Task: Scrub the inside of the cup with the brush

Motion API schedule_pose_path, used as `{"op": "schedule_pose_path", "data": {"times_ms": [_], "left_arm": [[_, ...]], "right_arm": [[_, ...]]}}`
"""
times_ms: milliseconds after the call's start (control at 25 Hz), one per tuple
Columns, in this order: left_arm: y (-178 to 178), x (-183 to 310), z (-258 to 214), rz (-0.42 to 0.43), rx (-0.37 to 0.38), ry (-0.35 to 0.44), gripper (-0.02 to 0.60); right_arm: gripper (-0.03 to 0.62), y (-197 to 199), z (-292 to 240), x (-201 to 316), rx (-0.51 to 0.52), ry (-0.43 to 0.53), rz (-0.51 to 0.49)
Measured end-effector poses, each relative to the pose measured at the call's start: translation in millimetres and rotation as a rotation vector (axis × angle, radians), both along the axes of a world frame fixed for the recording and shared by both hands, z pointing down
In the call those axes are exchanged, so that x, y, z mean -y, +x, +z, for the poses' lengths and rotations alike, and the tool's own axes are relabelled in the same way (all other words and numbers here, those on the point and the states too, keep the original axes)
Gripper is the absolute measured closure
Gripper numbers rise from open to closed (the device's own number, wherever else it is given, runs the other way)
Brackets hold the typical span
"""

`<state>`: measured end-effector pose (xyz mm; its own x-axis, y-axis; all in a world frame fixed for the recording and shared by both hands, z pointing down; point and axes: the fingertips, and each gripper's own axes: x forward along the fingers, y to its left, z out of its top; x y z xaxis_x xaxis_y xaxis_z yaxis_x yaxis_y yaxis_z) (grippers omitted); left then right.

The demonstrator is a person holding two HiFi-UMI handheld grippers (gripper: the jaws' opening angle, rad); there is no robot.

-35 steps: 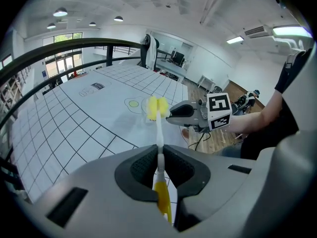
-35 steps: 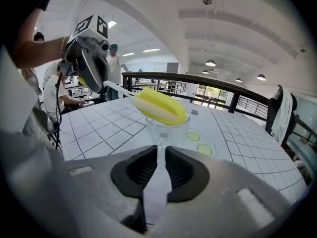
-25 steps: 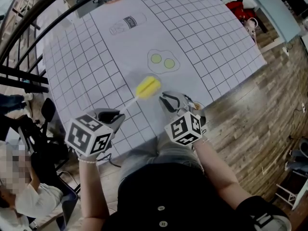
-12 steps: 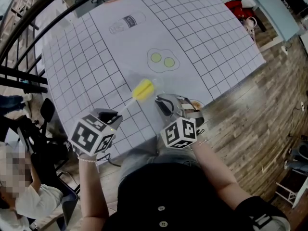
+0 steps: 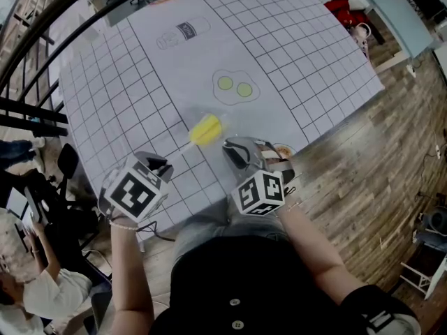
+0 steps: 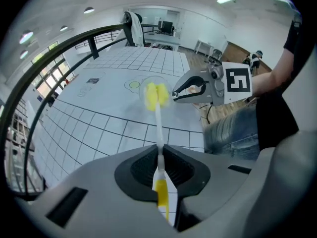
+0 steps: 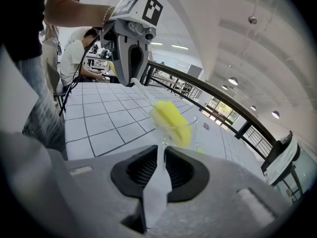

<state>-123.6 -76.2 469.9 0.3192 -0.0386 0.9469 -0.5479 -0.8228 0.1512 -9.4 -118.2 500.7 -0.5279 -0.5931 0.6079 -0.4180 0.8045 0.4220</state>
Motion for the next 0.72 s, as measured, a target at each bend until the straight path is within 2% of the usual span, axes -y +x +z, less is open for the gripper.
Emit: {"op": "schedule_pose_path", "data": {"times_ms": [360,520,720], "left_arm": [[-10,31,-7,0.204,0.226,0.257,0.535],[-7,37,-10,0.240,0.230,0.320,0.535],[-6,40,-8,0.277,0.240,0.338,0.535]], "right_arm": [[0.543,2,-2,3,0.010,-0.006,0.013],[0.543,4,-2,4,0.028,-0.011,0.028],[0.542,3,-1,4,0.024,-0.010,0.013]]}}
